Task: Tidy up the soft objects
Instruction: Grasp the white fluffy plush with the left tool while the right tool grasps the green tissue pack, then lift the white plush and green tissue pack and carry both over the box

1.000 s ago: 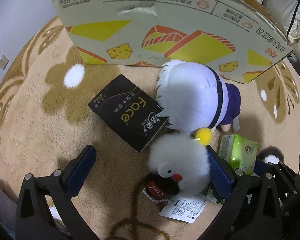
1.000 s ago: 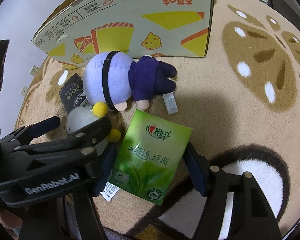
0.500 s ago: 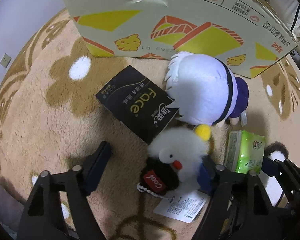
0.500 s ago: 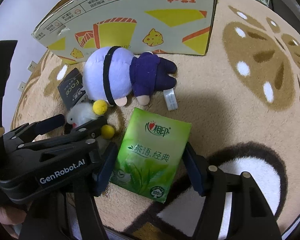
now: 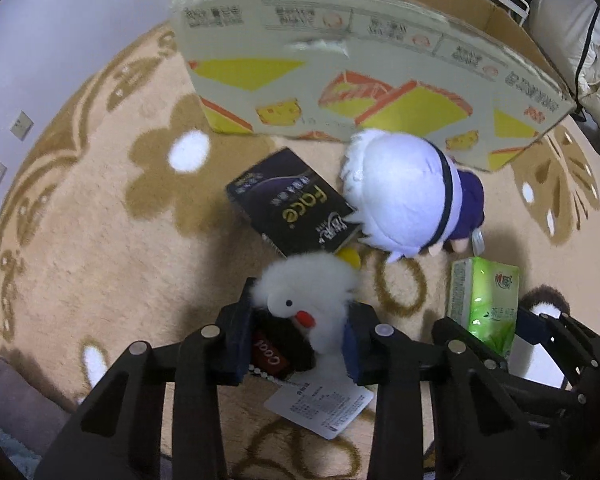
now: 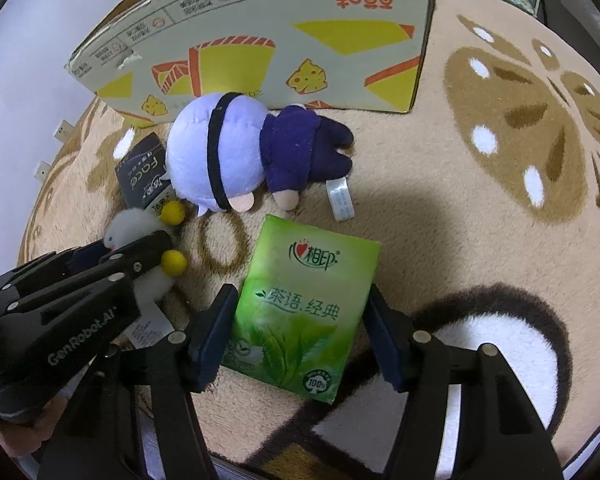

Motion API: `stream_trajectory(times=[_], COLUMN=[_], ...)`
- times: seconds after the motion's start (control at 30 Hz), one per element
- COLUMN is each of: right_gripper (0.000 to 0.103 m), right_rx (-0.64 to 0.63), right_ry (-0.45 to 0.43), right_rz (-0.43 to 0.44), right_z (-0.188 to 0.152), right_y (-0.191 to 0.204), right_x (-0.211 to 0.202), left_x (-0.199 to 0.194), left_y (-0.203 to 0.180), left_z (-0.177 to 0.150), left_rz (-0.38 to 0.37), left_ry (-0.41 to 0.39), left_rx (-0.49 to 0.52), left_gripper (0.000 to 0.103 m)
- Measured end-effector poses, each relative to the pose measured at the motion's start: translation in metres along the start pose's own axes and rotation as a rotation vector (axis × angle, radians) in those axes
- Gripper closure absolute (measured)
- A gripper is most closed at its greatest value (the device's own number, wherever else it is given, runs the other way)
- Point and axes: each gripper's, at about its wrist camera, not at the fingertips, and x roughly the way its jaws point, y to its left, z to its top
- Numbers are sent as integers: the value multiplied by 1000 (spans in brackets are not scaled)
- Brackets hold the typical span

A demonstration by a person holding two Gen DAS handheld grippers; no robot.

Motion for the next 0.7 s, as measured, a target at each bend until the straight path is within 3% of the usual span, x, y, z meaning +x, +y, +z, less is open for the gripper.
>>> stream_trajectory(times=[0.2,0.37,0.7], right_gripper=[41,41,41], right_rx=[15,16,52], right_ry=[-33,-100,-339], right_rz=[25,49,103], right_z=[2,4,5], right_y=[-4,-4,-14], right_x=[-5,-19,-65], left_x=[-21,-56,-100], left_y=[13,9,-1], left_z=[-1,1,20], left_rz=[19,22,31], left_ry=[-58,-172,-409], left_rx=[-32,-46,-29], left_gripper=[68,68,68])
